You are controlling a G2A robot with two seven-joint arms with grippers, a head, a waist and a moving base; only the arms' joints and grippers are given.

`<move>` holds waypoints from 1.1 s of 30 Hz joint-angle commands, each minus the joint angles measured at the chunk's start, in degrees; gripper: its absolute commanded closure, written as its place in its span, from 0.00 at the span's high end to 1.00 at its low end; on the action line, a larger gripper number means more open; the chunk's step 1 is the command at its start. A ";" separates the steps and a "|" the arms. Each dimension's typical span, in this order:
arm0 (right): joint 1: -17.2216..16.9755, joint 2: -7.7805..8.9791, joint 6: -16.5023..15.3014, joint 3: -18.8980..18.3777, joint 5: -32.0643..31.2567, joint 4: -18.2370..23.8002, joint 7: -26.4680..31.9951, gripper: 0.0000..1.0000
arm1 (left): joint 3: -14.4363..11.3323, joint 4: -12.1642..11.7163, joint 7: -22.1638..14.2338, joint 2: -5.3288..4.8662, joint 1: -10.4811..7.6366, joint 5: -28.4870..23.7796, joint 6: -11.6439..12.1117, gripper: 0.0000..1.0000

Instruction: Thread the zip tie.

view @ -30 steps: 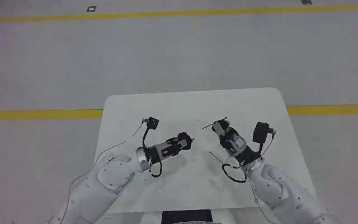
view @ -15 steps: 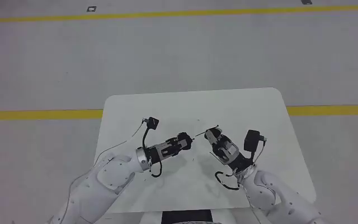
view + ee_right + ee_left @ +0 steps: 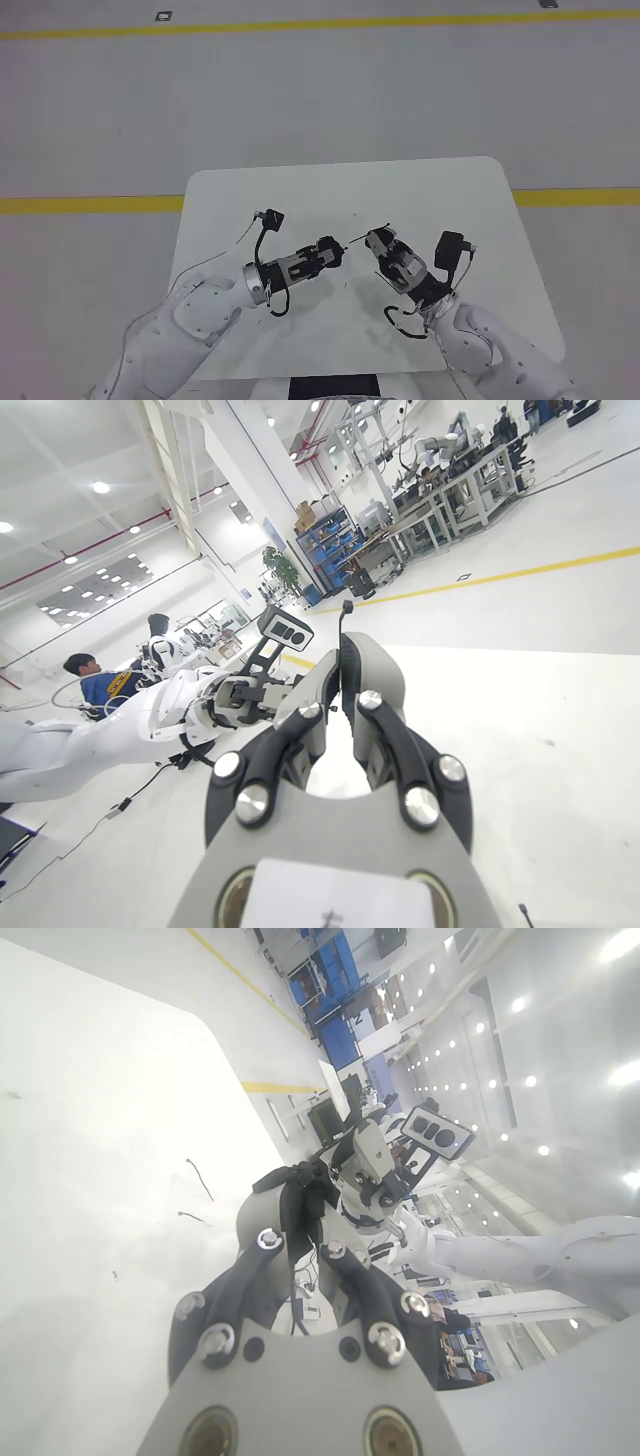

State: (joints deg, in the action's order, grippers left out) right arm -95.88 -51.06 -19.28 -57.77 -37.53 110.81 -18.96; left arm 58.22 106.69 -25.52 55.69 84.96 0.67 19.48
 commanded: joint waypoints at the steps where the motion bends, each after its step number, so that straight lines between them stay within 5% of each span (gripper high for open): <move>1: -0.20 -0.11 -0.08 -0.23 -0.16 -0.03 0.49 0.00 | 0.00 0.00 0.00 0.00 0.00 0.00 0.00 0.00; 33: -2.34 -1.27 -0.20 -2.17 -2.29 0.88 2.34 0.00 | 0.00 0.00 0.00 0.00 0.00 0.00 0.00 0.00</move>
State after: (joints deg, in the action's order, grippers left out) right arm -98.21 -52.33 -19.48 -59.98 -39.78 111.65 -16.67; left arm 58.22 106.69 -25.52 55.69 84.96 0.67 19.48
